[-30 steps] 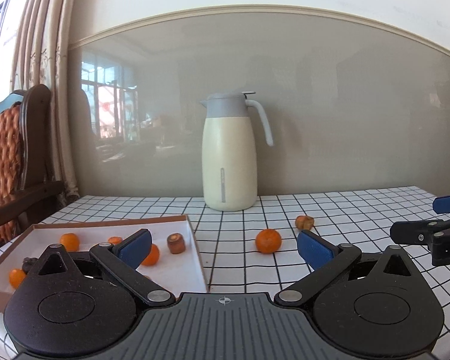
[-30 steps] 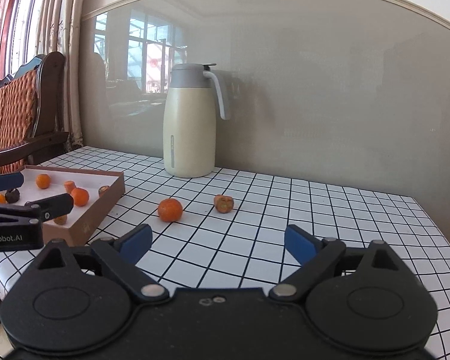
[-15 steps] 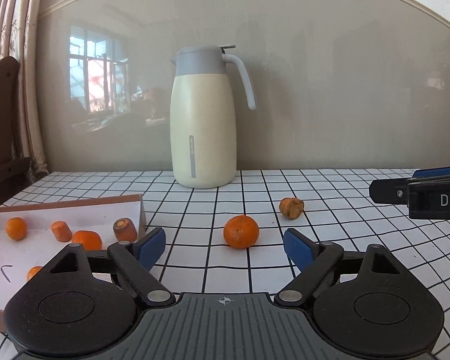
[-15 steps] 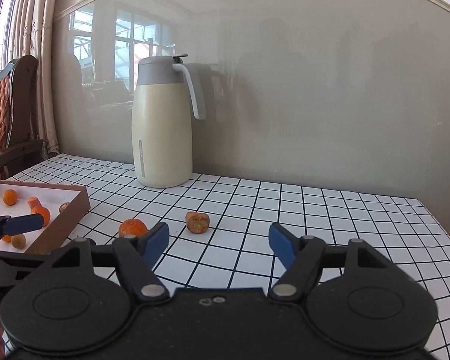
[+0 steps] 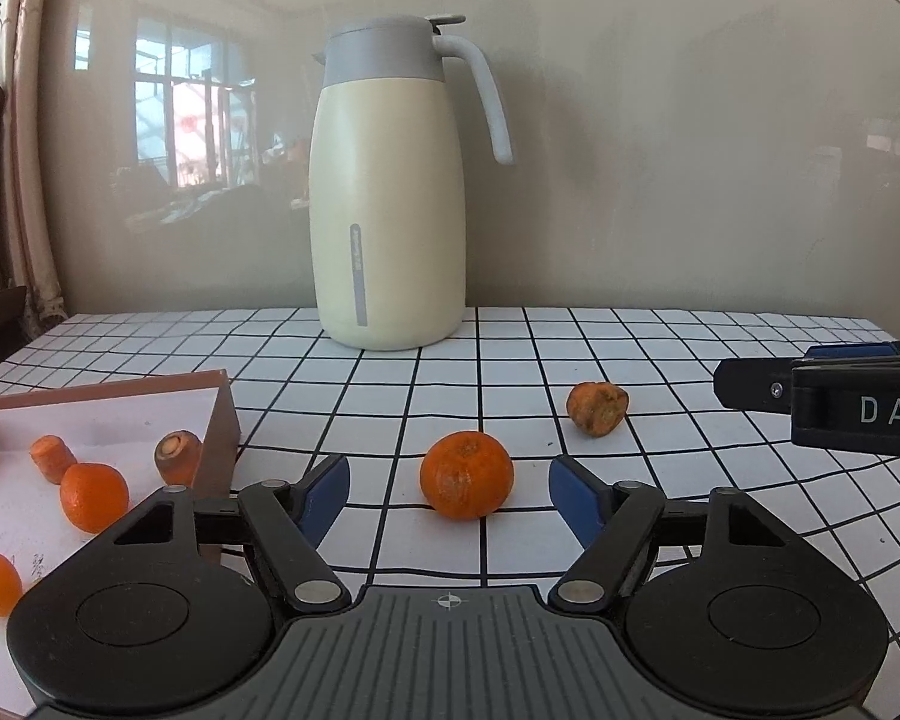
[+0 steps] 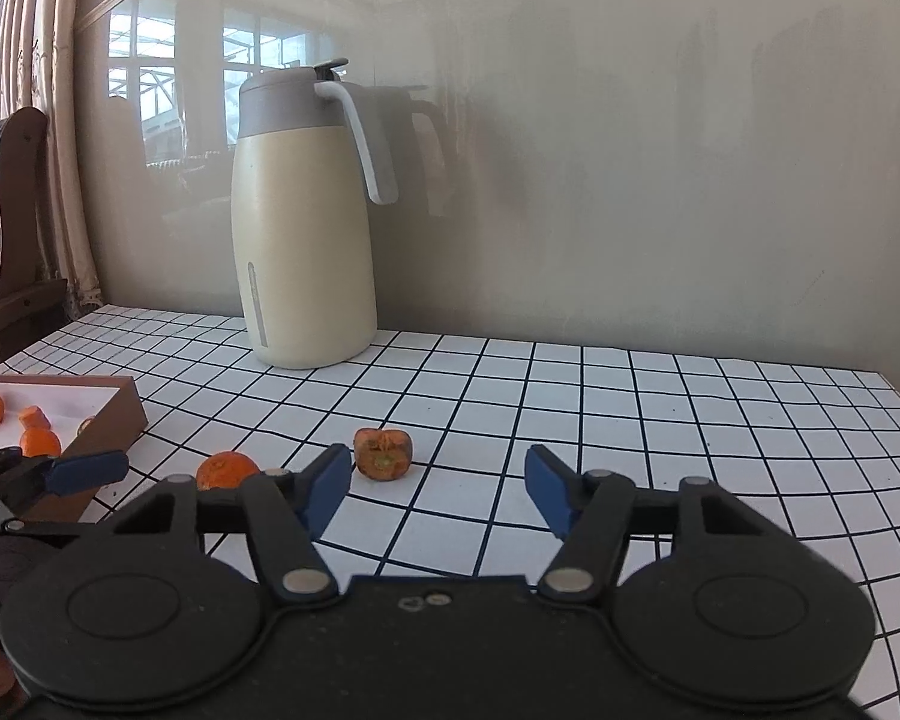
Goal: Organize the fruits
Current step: 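Grasp the orange with the left tool while the right tool grasps the brown carrot piece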
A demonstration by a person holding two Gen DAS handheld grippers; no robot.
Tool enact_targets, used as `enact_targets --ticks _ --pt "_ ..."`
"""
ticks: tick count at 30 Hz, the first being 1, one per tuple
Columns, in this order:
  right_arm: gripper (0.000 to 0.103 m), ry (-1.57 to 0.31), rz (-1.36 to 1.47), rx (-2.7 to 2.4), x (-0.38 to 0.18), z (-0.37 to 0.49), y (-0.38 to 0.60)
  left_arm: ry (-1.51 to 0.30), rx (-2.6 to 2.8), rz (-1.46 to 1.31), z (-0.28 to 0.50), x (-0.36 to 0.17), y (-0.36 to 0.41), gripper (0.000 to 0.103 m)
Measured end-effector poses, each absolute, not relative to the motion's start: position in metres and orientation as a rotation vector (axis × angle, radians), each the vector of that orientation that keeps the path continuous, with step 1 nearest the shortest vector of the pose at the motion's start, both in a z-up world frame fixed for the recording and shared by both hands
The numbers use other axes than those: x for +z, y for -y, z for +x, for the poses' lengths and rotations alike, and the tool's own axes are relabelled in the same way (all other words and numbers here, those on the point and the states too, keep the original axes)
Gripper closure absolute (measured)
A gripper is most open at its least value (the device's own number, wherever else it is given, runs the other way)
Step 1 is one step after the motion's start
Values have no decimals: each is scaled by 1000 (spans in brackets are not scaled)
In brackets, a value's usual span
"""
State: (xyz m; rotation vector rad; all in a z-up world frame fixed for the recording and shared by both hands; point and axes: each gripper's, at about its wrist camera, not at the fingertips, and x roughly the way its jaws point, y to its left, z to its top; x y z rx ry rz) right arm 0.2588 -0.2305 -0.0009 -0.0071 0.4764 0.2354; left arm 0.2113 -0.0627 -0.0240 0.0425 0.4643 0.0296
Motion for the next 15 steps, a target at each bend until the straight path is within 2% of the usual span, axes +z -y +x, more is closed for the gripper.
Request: enact_targets --ticks 7,11,15 --pt "51 -513 10 253 -12 278 224 -488 56 25 227 -26 58 30" --pt "52 -523 19 265 -15 289 217 -506 71 2 233 -27 53 40" --pt "55 -547 36 276 -21 301 211 -511 64 -14 237 -29 53 40"
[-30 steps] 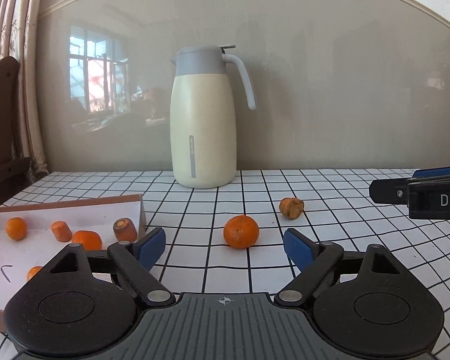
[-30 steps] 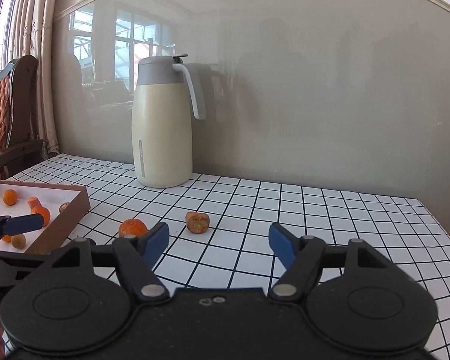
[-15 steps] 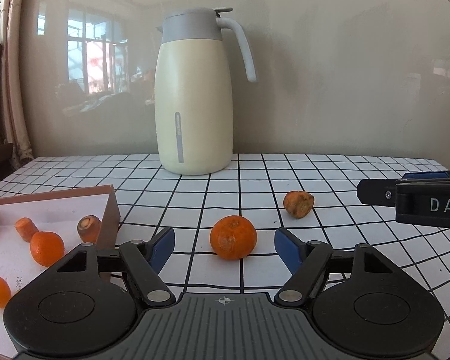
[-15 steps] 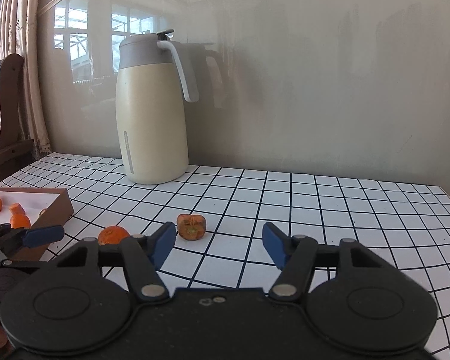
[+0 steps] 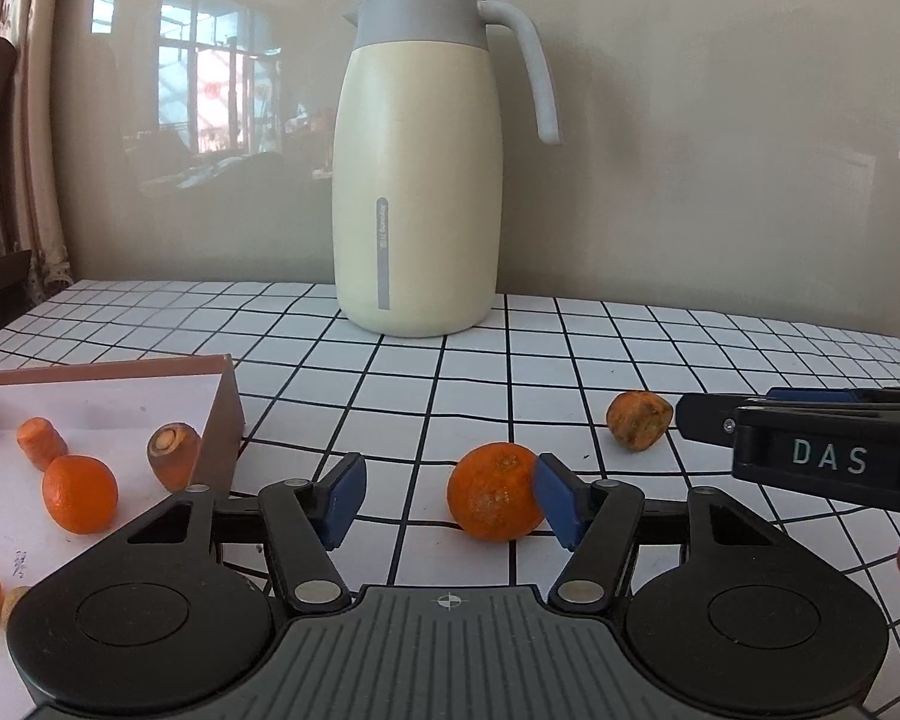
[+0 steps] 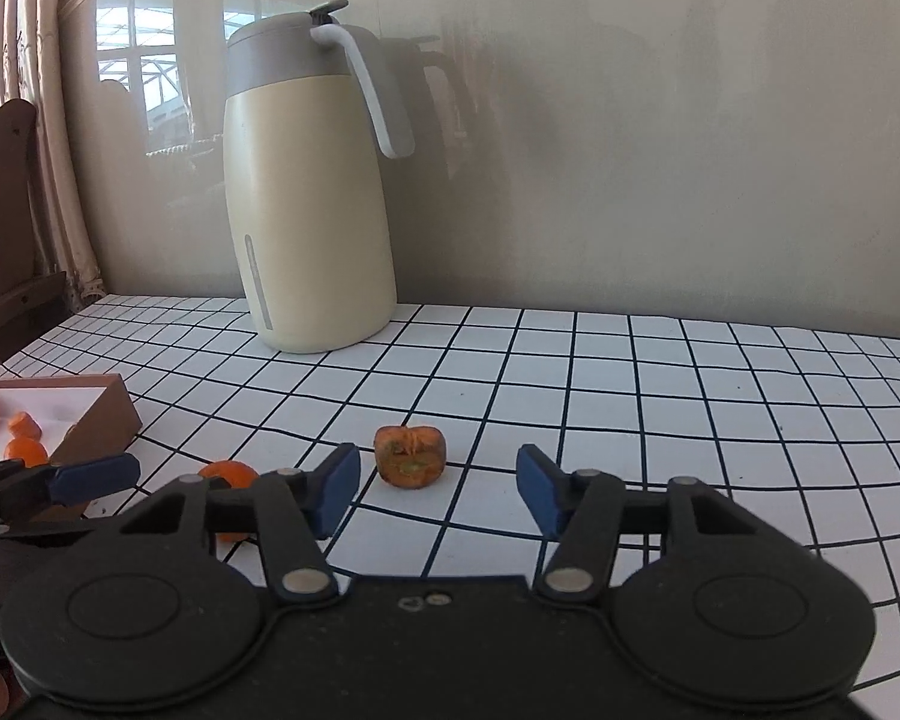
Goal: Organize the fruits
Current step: 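Grasp the orange with the left tool while the right tool grasps the brown carrot piece, then carry the orange and brown carrot piece over the box with both tools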
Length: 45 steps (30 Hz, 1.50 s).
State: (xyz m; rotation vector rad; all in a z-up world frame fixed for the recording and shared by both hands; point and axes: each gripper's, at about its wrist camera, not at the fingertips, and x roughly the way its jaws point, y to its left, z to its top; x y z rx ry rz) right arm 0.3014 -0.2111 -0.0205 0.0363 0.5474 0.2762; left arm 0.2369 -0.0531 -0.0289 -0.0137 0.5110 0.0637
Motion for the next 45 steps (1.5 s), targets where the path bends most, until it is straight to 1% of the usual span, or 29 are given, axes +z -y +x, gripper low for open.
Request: enact_targets --ticks 10,16,22,23,25,28,29,37,45 --pt "56 -591 50 292 -30 322 200 -559 14 -9 248 -35 59 40" --pt "62 -618 57 289 -37 333 197 -556 22 -20 254 -36 58 41" --pt "63 -626 50 289 -40 337 193 -569 5 -16 256 -37 63 47" --pt "65 -629 50 289 -40 337 193 -578 1 -16 257 -38 64 54" --pt "66 -636 49 288 -41 339 191 -599 -5 -21 259 -40 63 59" --pt "73 -649 53 294 -44 340 191 -614 -13 -32 261 -41 62 60" --pt "77 -655 51 296 -45 341 191 -614 -15 -35 261 -41 61 60" --pt "78 -642 50 286 -44 335 196 -608 -20 -45 260 -39 60 61" --pt "78 -628 -8 262 -36 315 209 -602 -20 -26 257 -38 60 61"
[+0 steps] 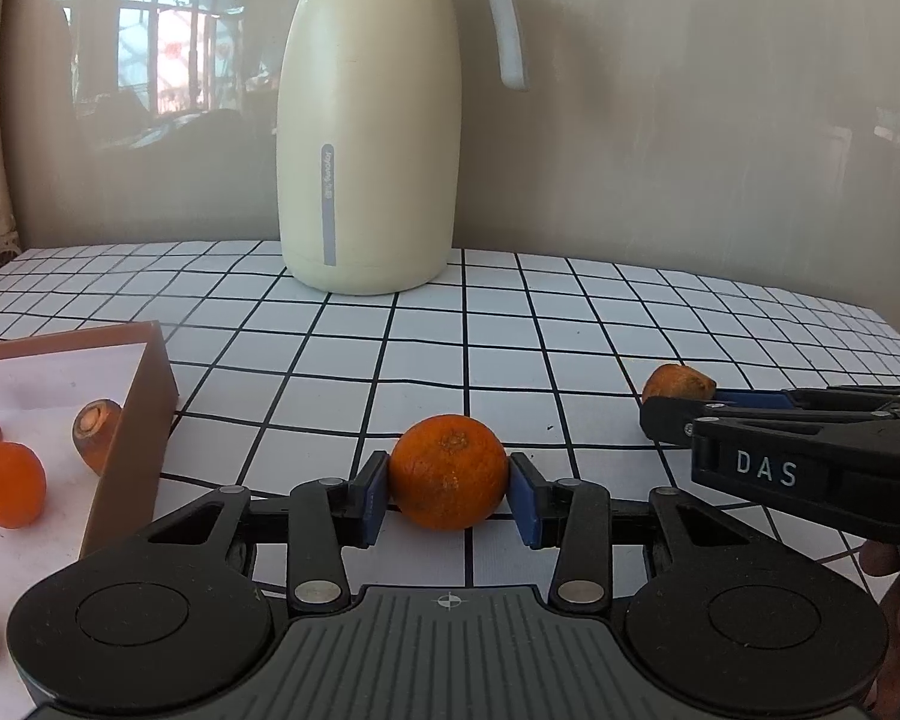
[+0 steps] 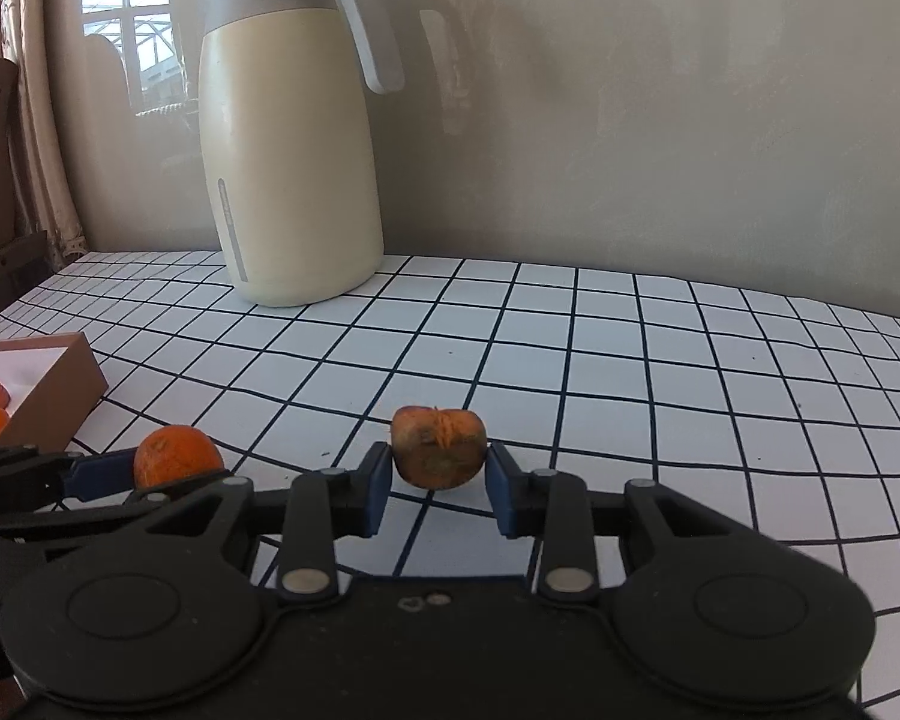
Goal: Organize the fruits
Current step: 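Carry the orange and brown carrot piece over the box with both tools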
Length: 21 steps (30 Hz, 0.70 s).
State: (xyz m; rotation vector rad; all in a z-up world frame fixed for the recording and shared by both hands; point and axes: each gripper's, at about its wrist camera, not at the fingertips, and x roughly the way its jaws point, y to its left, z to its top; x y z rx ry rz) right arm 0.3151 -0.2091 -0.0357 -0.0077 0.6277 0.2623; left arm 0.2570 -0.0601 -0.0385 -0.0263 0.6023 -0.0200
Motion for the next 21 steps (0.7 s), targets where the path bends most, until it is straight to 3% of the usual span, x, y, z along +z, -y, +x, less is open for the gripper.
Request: enact_targets --ticks 21 --pt "78 -572 -39 265 -6 274 203 -535 -32 10 224 -14 59 61"
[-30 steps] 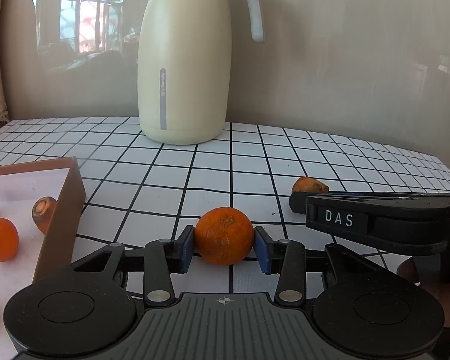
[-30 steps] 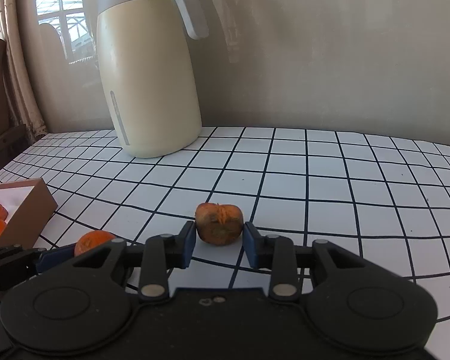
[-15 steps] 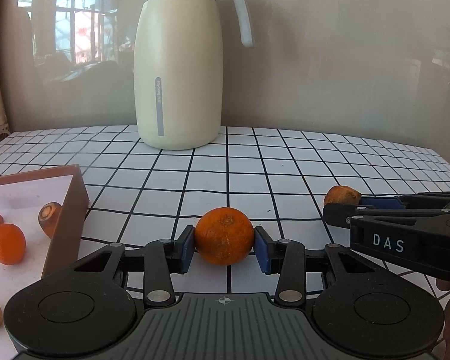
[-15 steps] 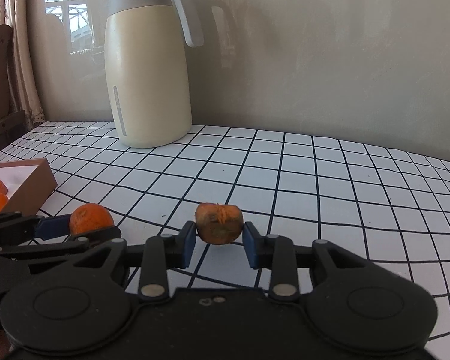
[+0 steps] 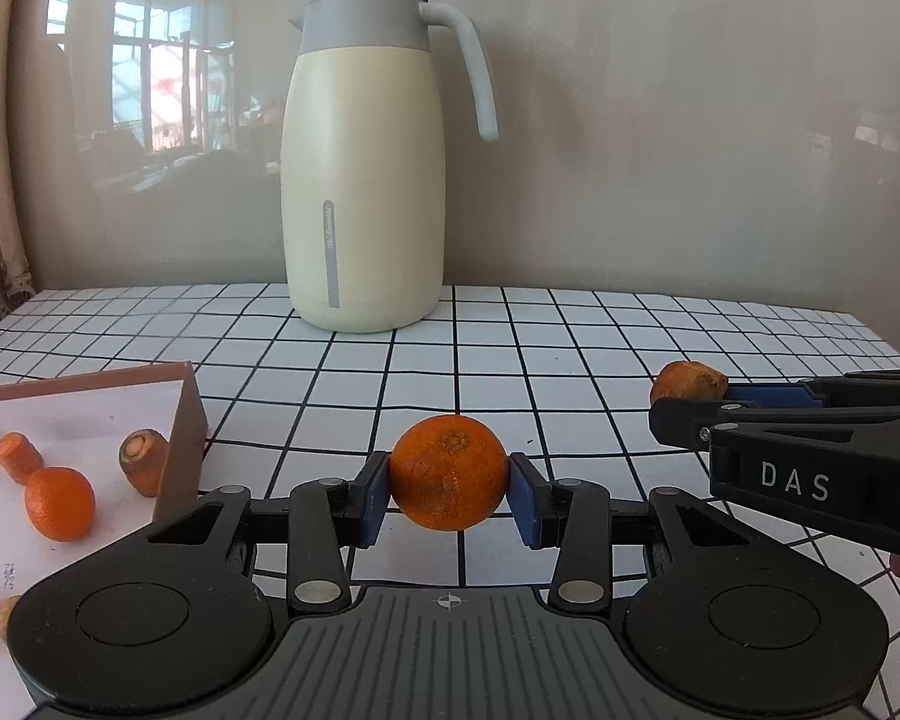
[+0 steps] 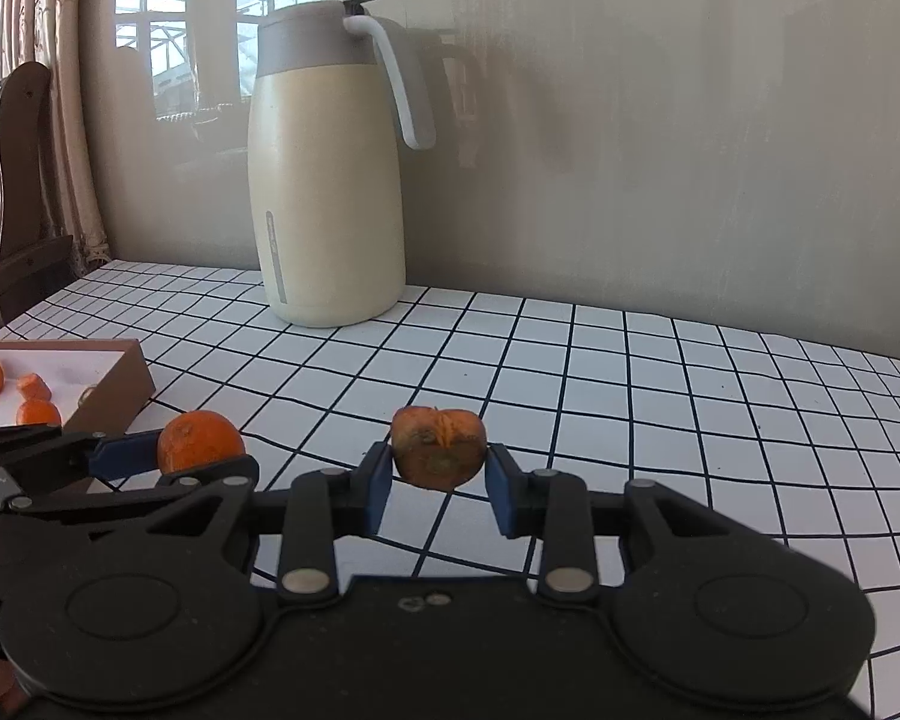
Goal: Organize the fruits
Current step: 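Carry the orange and brown carrot piece over the box with both tools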
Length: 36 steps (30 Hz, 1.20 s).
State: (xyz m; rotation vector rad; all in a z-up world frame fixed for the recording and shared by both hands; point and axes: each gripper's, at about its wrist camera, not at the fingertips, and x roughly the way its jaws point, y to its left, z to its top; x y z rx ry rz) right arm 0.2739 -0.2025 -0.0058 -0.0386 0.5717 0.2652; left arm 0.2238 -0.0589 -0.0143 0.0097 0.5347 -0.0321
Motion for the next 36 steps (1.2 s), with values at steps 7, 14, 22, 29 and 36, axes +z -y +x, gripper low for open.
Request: enact_targets --ticks 7,14,22,29,36 --pt "78 -531 -16 263 16 235 207 -488 -45 23 190 7 58 61" --pt "78 -496 -7 262 35 193 212 -447 -43 33 146 24 50 61" --pt "77 -478 -19 271 41 155 208 -430 -5 24 105 32 24 61" --pt "77 -441 -58 320 47 131 189 -412 49 9 77 38 -5 61" --pt "77 -420 -76 402 53 118 156 -387 119 1 50 42 -40 61"
